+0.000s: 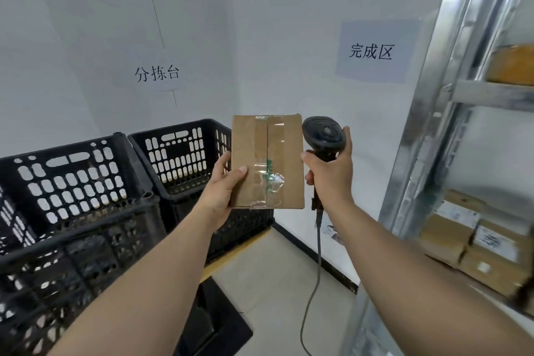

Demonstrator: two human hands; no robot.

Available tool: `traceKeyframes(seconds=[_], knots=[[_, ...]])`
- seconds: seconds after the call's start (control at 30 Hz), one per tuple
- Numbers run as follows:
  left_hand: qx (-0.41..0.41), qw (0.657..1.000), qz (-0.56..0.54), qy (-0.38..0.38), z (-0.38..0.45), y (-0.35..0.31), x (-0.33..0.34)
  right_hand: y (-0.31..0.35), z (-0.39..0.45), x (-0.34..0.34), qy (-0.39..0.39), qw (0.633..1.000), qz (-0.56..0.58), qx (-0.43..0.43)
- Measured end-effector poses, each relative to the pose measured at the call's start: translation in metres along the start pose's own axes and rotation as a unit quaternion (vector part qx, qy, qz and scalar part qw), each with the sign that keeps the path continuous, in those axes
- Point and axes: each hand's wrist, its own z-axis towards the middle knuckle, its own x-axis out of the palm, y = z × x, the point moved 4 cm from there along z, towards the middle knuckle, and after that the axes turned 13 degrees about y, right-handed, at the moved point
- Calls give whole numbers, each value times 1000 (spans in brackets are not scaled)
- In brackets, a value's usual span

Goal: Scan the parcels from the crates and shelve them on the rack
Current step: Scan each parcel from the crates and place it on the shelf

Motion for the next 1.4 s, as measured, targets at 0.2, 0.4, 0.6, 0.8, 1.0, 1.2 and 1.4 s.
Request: traceKeyframes(seconds=[0.2, 0.4, 0.6, 0.8, 1.0, 1.2, 1.4], knots=[[-19, 999, 38, -11, -2, 9, 40, 6, -25, -35, -15, 1000, 12, -6], [-27, 993, 111, 25, -20, 28, 89, 4, -63, -84, -15, 1000, -11, 2], [-64, 979, 181, 76, -49, 51, 158, 10, -105, -146, -13, 1000, -14, 9], [-114, 951, 207, 199, -88, 62, 249, 28, -140, -193, 12, 1000, -10, -14], [-156, 943, 172, 239, -116, 68, 293, 41, -169, -232, 25, 998, -43, -28], [-141, 945, 199, 217, -133, 70, 324, 40, -199, -248, 45, 997, -54, -23], [-117, 946, 165, 254, -142, 85, 349, 48, -219, -269, 48, 997, -48, -29]])
